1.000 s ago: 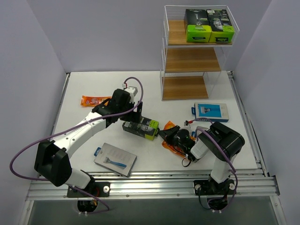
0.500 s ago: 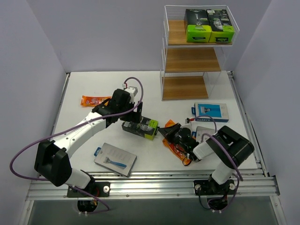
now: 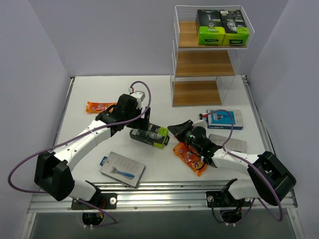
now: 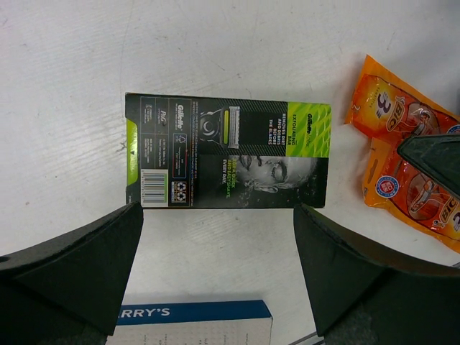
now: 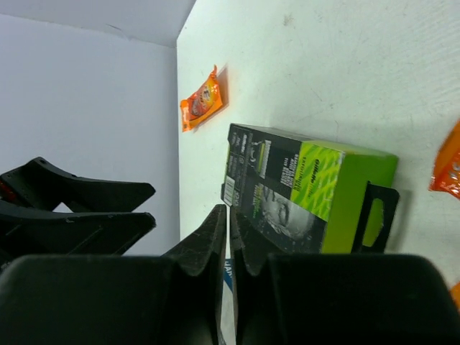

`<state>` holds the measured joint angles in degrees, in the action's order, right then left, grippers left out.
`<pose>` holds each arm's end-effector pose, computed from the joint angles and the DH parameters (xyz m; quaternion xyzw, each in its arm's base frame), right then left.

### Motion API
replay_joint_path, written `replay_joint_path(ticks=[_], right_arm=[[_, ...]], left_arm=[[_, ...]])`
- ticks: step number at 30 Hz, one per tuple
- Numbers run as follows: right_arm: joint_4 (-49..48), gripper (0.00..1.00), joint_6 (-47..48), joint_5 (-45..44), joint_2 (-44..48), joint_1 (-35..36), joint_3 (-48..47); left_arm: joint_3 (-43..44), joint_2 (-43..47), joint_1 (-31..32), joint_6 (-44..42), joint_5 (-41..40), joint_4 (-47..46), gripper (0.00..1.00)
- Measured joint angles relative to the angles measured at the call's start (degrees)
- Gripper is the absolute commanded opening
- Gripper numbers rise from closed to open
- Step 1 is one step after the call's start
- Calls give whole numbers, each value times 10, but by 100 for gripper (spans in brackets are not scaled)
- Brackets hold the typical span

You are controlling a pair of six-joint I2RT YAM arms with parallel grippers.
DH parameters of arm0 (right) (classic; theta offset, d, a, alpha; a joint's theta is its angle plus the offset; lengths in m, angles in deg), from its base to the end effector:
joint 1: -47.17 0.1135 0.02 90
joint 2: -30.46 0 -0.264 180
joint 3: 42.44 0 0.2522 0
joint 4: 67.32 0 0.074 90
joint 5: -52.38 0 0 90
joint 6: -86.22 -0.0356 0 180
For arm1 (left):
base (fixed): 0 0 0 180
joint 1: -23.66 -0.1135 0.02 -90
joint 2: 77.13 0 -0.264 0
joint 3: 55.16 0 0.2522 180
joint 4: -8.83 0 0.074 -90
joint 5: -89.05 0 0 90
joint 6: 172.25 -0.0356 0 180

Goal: Place and organize the shaving razors onto the shelf

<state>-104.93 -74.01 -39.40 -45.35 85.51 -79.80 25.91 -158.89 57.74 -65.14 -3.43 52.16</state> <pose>0.2065 0.1619 0.2110 0.2061 0.6818 0.5634 0.4187 0.2602 -0.1742 0.2956 0.1274 0.9115 -0.1507 0.3608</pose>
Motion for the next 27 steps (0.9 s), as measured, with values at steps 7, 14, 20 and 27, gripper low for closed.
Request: replay_joint_path(ticks=[7,14,20,27], right_arm=[[76,46,-3,-20,33,19,18],[126,54,-6,-36,48,47,21],[108,64,-22,-43,35,47,44],[79,72,-27,-43,-28,47,40]], left_arm=[[0,1,0,0,-2,0,95],[0,-25,0,-2,-10,0,96],[0,-65,-2,-2,-24,0,88],[3,-109,-38,8,-31,-2,59]])
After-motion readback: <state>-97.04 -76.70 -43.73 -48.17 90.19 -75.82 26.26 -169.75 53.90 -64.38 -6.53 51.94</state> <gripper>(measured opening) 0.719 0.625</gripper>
